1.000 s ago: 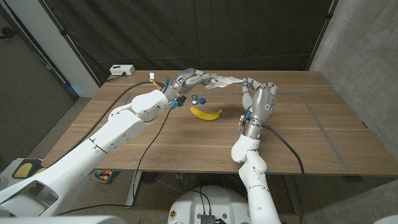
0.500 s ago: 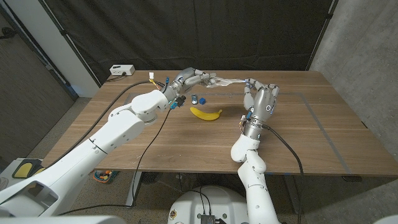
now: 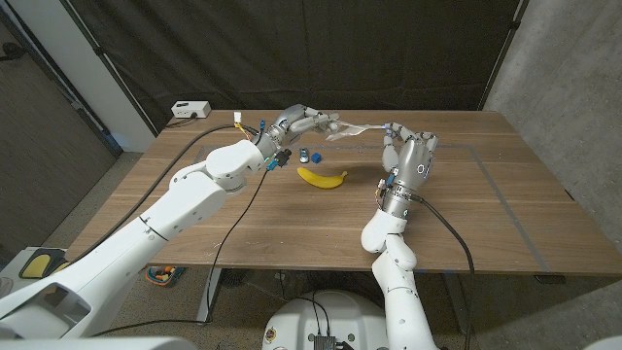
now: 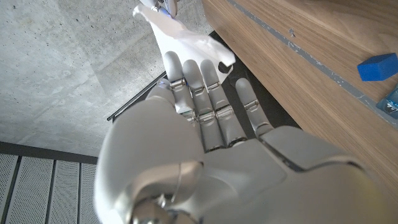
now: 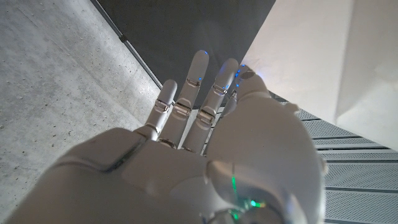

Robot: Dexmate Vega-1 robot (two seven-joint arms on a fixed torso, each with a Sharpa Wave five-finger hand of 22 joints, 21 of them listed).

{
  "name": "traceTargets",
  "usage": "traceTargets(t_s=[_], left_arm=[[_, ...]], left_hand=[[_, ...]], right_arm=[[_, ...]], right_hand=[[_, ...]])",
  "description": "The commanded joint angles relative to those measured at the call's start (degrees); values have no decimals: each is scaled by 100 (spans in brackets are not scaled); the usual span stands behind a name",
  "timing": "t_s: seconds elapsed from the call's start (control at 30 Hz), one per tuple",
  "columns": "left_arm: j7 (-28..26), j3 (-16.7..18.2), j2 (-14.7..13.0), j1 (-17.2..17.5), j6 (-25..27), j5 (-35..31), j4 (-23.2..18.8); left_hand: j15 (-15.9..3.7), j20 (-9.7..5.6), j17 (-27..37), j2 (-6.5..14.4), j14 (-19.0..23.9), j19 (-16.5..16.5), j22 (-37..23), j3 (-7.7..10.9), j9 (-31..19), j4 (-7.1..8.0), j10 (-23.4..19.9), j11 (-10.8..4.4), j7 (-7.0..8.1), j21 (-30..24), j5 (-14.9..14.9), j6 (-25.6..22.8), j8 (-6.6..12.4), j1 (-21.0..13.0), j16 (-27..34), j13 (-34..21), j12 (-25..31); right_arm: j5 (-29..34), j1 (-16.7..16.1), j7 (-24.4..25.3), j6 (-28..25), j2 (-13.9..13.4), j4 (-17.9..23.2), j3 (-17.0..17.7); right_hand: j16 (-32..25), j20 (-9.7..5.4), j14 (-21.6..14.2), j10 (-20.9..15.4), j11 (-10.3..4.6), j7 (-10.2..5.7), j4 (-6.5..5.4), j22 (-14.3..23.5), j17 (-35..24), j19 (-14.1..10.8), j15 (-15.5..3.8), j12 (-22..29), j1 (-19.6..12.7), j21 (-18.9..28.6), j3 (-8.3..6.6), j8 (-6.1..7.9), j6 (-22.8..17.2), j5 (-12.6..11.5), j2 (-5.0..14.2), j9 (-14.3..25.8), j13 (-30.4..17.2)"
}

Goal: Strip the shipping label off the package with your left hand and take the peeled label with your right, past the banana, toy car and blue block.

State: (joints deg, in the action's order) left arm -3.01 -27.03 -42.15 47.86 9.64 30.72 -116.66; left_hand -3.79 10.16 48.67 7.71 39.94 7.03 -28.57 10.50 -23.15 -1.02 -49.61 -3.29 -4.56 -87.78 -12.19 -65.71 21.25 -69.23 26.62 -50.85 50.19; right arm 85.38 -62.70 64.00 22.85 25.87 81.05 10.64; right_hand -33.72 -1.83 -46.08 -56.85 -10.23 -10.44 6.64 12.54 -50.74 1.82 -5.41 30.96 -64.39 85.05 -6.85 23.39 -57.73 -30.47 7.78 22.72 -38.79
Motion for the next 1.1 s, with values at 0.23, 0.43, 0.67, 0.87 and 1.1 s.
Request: traceTargets(t_s=[0.23,0.43,0.67,0.87,1.1], left_arm=[[205,-38,-115,23,-378,-342,69],[447,-30,-236,0,-587,-477,118],[658,54,-285,7,-667,-348,207],[903,125,-341,21,-783,-175,358],[1097,225,-418,111,-929,6,533]], left_hand=[[-418,-133,-228,-489,-260,209,-78,487,387,-493,858,-423,538,54,177,1190,-768,603,-483,884,-726],[-32,-195,-758,-913,-1509,985,-26,166,647,-285,2242,-279,849,248,144,2895,-1130,1310,-1339,1613,-1777],[294,-46,-1257,-1063,-2454,1094,759,-17,839,-175,2986,-117,882,910,88,4164,-1105,1629,-1594,2129,-2488],[399,41,-1382,-1064,-2628,1185,982,-42,888,-162,3116,-74,886,1101,75,4241,-1047,1663,-1580,2237,-2666],[402,50,-1441,-1037,-2645,1190,1088,-47,910,-144,3094,-69,840,1176,68,4201,-1004,1686,-1552,2288,-2719]], right_arm=[[90,-56,0,119,-24,41,15],[95,-137,0,-193,-80,150,-175],[20,-266,0,-752,-291,312,-573],[12,-428,0,-1183,-373,473,-907],[90,-737,0,-1604,-410,844,-1293]], right_hand=[[494,-147,278,592,-11,-6,105,-84,583,-321,-807,-662,-50,-228,-94,-908,549,139,-157,-97,789],[1654,-142,916,2022,187,51,111,-274,1862,-337,-722,-1831,252,-716,-359,-1385,2814,534,-482,-663,1443],[2234,80,1631,3128,422,144,192,-311,2346,-263,-549,-2091,303,-1386,-610,-1391,4235,836,-734,-981,1765],[2275,152,1750,3322,511,189,196,-282,2423,-217,-473,-2070,322,-1483,-654,-1330,4389,946,-777,-1038,1851],[2235,184,1713,3162,431,249,147,-291,2496,-242,-516,-1959,387,-1689,-786,-1209,4189,1023,-696,-1081,1924]])
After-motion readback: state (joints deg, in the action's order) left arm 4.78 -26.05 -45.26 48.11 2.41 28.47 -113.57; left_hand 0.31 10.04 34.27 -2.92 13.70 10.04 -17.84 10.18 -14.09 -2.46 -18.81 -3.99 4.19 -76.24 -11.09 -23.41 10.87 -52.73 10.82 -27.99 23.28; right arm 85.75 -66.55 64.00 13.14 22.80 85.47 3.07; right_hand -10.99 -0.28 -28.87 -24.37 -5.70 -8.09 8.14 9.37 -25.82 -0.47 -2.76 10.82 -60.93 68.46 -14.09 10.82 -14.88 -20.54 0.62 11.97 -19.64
